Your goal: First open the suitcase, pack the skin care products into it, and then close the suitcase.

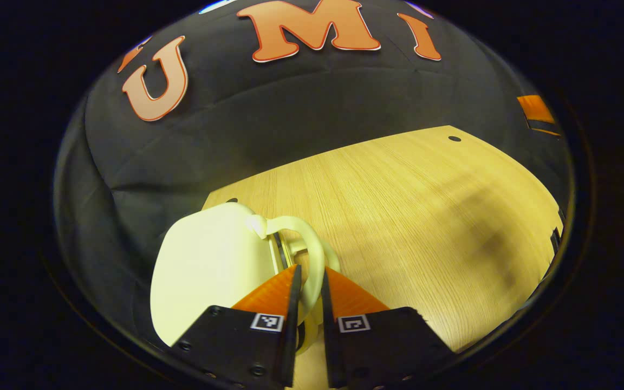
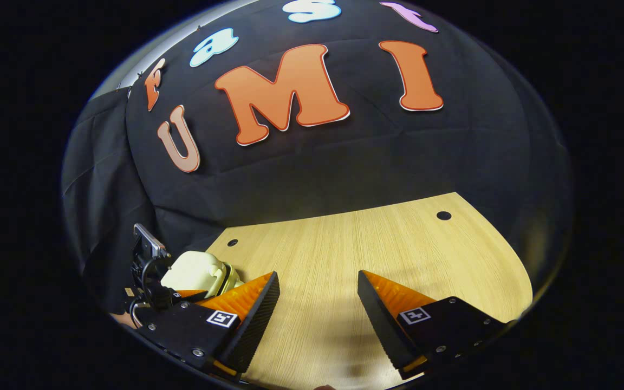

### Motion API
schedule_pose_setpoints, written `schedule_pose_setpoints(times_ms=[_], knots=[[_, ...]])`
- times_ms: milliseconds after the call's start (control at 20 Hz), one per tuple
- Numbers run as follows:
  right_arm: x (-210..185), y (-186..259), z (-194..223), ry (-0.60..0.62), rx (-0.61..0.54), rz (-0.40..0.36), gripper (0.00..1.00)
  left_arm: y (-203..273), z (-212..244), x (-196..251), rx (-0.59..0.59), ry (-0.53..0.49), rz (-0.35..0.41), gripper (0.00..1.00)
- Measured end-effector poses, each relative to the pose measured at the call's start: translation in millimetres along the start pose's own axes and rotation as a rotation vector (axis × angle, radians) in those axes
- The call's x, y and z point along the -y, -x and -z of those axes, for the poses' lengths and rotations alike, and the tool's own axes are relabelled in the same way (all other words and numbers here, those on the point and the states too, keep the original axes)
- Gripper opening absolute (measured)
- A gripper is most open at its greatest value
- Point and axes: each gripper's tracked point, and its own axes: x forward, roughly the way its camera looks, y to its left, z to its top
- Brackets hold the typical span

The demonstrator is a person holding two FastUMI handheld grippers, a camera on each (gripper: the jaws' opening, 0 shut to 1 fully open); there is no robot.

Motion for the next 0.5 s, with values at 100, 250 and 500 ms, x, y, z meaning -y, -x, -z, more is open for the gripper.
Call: schedule_pose_setpoints(times_ms=[100, 250, 500], knots=[[3.6, 4.1, -2.0, -0.001, 0.008, 0.005, 0.93, 7.2, -8.1, 14.0, 0.046, -0.002, 0.013, 0.39], [6.7, 8.5, -8.8, 0.003, 0.039, 0.013, 0.93, 23.8, -38.0, 26.9, 0.172, -0.04, 0.015, 0.72], [8.0, 23.9, -41.6, 0.056, 0.184, 0.047, 0.93, 69.4, -113.4, 47.7, 0.421, 0.026, 0.037, 0.98]])
